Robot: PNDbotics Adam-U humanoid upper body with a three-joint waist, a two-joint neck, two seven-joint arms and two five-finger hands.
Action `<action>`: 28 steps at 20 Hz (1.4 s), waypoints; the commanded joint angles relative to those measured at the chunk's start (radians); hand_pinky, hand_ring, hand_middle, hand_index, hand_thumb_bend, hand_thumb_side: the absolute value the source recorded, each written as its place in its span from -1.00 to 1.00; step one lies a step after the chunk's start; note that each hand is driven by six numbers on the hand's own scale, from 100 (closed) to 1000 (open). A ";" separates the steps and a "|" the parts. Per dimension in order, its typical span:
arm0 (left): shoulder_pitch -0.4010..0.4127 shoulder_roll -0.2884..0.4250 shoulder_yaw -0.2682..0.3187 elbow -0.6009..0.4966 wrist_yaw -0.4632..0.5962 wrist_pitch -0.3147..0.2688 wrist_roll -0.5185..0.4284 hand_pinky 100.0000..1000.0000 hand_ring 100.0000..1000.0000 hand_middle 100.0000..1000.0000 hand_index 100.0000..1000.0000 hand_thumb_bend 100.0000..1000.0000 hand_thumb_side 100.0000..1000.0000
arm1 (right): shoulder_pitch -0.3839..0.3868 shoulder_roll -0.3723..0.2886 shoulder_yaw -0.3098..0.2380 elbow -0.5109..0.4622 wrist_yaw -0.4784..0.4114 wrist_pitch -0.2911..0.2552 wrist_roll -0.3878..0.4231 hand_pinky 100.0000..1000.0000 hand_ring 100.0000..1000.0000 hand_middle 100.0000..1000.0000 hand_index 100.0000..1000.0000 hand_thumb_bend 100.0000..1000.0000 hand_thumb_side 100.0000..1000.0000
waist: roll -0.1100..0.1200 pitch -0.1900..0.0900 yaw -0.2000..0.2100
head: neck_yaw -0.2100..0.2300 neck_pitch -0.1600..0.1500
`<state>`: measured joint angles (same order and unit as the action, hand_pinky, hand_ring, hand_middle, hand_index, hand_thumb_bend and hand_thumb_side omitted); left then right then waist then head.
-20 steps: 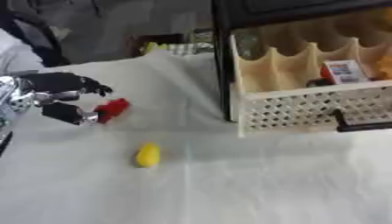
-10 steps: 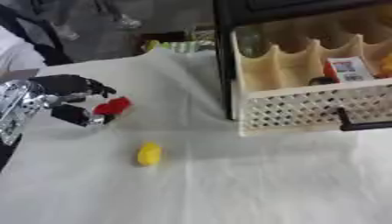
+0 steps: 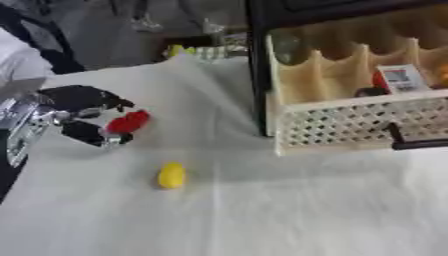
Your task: Pick up objects from table and place into drawer.
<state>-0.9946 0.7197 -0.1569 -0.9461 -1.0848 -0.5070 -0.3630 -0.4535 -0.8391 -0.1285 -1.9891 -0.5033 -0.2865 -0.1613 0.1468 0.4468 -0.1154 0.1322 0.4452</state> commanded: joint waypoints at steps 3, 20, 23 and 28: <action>-0.018 0.023 0.029 0.018 -0.017 0.015 0.025 0.48 0.60 0.46 1.00 -0.52 1.00 | -0.002 -0.016 -0.016 -0.011 -0.003 0.002 -0.003 0.47 0.43 -0.32 0.26 -0.78 0.58 | -0.004 -0.018 0.000 | 0.006 -0.017; -0.024 0.010 0.058 0.064 0.015 0.012 -0.042 0.42 0.56 0.44 1.00 -0.62 1.00 | 0.006 -0.004 -0.034 -0.011 0.004 0.003 -0.022 0.46 0.44 -0.34 0.24 -0.79 0.55 | 0.001 0.009 -0.016 | 0.012 -0.046; -0.026 0.009 0.068 0.071 0.022 0.027 -0.042 0.41 0.56 0.45 1.00 -0.64 1.00 | 0.005 -0.003 -0.036 -0.011 0.006 0.002 -0.024 0.46 0.44 -0.34 0.23 -0.79 0.55 | 0.003 0.017 -0.022 | 0.014 -0.056; -0.033 0.012 0.082 0.076 0.020 0.053 -0.023 0.40 0.55 0.44 1.00 -0.70 1.00 | 0.010 0.000 -0.040 -0.011 0.008 0.001 -0.028 0.46 0.43 -0.35 0.22 -0.78 0.54 | 0.002 0.024 -0.023 | 0.017 -0.061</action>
<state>-1.0194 0.7070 -0.0839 -0.8766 -1.0641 -0.4627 -0.3875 -0.4388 -0.8213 -0.1533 -1.9891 -0.5011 -0.2858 -0.1843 0.1580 0.4892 -0.1385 0.1462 0.3978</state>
